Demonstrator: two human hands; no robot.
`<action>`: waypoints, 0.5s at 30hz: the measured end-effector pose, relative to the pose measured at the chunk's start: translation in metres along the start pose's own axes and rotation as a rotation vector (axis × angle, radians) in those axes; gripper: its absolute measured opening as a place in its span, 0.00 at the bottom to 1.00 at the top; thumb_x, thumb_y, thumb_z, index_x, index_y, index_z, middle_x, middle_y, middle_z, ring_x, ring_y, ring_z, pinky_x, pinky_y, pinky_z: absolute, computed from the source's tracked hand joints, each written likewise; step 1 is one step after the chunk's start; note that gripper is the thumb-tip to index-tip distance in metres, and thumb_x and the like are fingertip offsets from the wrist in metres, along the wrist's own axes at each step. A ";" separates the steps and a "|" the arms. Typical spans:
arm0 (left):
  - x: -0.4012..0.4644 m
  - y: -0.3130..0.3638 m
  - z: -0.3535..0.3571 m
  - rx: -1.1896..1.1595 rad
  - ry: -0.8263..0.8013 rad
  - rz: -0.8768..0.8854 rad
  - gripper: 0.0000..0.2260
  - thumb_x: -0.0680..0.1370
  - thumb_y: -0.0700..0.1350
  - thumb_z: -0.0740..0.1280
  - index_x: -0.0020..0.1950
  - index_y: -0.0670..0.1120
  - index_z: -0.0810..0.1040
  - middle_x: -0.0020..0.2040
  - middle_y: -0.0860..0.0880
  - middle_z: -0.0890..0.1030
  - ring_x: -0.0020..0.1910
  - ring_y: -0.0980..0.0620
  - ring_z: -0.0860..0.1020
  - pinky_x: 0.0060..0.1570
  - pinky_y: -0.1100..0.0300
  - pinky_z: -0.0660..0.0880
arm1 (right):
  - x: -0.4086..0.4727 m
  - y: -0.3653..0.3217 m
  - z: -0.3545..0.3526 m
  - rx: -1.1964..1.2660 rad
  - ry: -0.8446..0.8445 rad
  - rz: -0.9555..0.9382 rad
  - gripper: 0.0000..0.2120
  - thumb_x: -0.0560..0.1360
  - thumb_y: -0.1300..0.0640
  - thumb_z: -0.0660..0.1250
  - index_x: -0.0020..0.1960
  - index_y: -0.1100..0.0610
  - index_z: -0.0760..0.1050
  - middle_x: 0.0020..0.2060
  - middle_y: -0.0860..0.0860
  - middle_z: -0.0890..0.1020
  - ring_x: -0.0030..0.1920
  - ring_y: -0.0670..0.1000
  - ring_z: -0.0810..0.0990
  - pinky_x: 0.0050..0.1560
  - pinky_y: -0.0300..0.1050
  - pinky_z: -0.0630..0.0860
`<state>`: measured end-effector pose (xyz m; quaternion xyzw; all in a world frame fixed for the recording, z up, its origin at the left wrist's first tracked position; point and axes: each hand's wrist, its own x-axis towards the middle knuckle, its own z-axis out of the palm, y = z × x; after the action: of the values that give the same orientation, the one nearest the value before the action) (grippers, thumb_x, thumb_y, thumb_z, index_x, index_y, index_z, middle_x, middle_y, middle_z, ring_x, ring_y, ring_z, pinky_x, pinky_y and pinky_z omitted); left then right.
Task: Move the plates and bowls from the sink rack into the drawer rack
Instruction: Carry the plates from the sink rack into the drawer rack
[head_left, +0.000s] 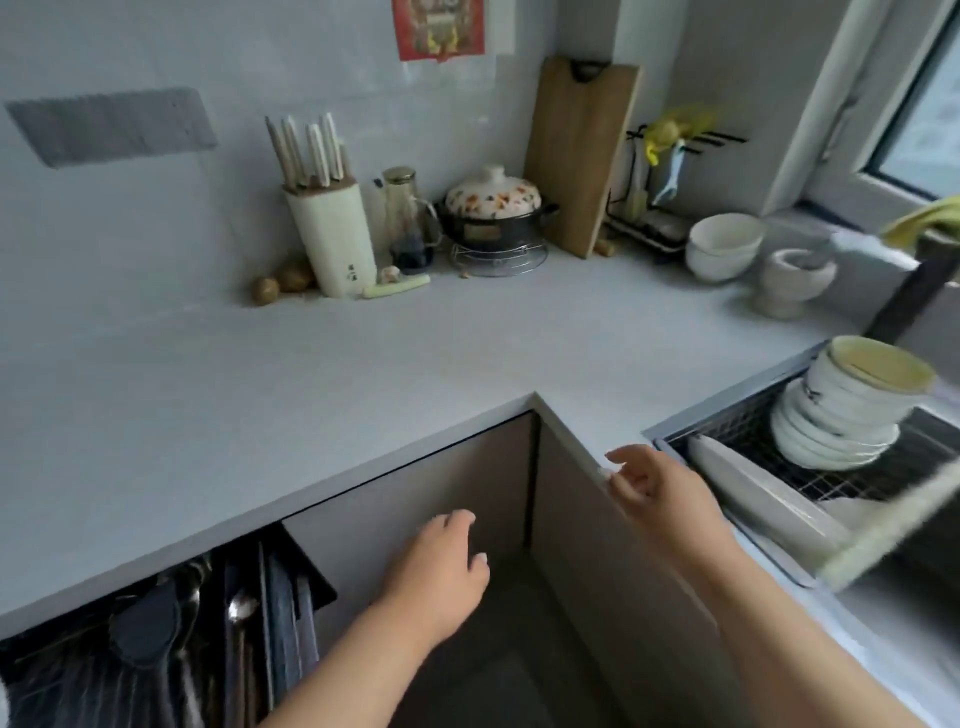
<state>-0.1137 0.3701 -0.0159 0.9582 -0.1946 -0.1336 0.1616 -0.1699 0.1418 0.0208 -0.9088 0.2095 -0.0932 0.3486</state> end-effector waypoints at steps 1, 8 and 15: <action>0.009 0.015 0.005 0.007 -0.018 0.040 0.22 0.80 0.53 0.59 0.73 0.52 0.63 0.70 0.51 0.70 0.67 0.50 0.70 0.64 0.55 0.70 | 0.006 0.014 -0.010 -0.009 0.018 0.025 0.12 0.76 0.48 0.65 0.57 0.51 0.77 0.44 0.47 0.81 0.44 0.48 0.80 0.45 0.44 0.74; 0.063 0.110 0.046 0.119 -0.199 0.289 0.29 0.82 0.57 0.55 0.79 0.50 0.49 0.80 0.51 0.50 0.78 0.52 0.48 0.76 0.53 0.50 | 0.034 0.112 -0.072 -0.062 0.132 0.214 0.11 0.77 0.47 0.64 0.54 0.51 0.78 0.45 0.47 0.82 0.45 0.49 0.79 0.45 0.44 0.74; 0.088 0.166 0.085 0.317 -0.348 0.435 0.31 0.82 0.61 0.49 0.79 0.50 0.39 0.79 0.50 0.36 0.76 0.54 0.33 0.75 0.50 0.36 | 0.046 0.176 -0.092 -0.019 0.069 0.350 0.13 0.77 0.44 0.63 0.53 0.51 0.78 0.45 0.46 0.81 0.45 0.48 0.78 0.42 0.43 0.74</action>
<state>-0.1169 0.1667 -0.0501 0.8700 -0.4381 -0.2261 -0.0005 -0.2137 -0.0512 -0.0288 -0.8578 0.3773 -0.0604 0.3437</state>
